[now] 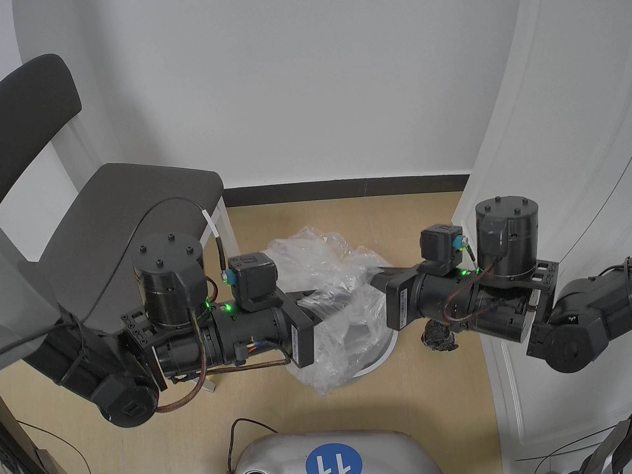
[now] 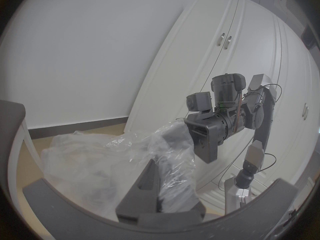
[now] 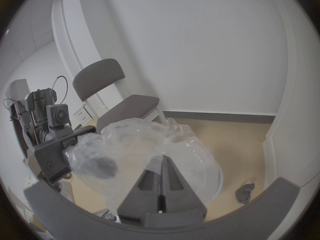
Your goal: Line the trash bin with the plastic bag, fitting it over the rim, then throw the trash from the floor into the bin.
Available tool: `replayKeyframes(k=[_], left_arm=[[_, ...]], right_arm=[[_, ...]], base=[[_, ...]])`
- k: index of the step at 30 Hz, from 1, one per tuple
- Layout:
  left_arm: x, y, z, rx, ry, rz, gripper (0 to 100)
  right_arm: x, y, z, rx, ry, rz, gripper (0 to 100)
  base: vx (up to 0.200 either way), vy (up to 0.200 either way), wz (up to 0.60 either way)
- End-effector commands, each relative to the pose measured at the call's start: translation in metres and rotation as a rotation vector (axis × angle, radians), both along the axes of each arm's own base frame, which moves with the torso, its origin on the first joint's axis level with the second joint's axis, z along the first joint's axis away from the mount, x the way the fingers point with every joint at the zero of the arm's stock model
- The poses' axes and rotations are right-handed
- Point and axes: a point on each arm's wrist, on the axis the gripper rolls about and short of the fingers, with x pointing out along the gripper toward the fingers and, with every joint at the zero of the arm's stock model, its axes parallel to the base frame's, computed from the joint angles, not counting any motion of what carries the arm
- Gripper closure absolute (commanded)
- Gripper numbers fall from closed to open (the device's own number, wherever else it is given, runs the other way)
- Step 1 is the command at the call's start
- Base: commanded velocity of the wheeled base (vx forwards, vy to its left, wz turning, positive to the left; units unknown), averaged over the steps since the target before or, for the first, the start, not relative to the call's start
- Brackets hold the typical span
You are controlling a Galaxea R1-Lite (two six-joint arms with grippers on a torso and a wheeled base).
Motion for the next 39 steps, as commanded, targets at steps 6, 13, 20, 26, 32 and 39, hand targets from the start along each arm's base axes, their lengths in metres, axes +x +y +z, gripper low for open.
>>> replayKeyframes(k=[6, 13, 20, 26, 32, 39], left_arm=[[0.001, -0.006, -0.031, 0.002, 0.076, -0.006, 100], [0.040, -0.007, -0.074, -0.049, 0.091, 0.063, 100], [0.067, -0.015, -0.119, -0.061, 0.134, 0.093, 100], [0.081, -0.021, -0.134, -0.098, 0.189, 0.092, 100], [0.095, -0.024, -0.145, -0.129, 0.225, 0.078, 100], [0.116, -0.012, -0.159, -0.162, 0.251, 0.131, 100]], right_arm=[[-0.013, -0.002, -0.024, -0.016, 0.106, 0.014, 100], [0.005, -0.011, -0.050, -0.018, 0.188, -0.031, 100], [0.038, -0.015, -0.088, 0.027, 0.240, -0.061, 100], [0.056, -0.018, -0.125, 0.048, 0.306, -0.093, 100], [0.072, -0.020, -0.148, 0.080, 0.336, -0.116, 100], [0.094, -0.013, -0.184, 0.183, 0.406, -0.156, 100]], base=[[0.000, 0.000, 0.00], [0.000, 0.000, 0.00], [0.000, 0.000, 0.00], [0.000, 0.000, 0.00], [0.000, 0.000, 0.00], [0.000, 0.000, 0.00]])
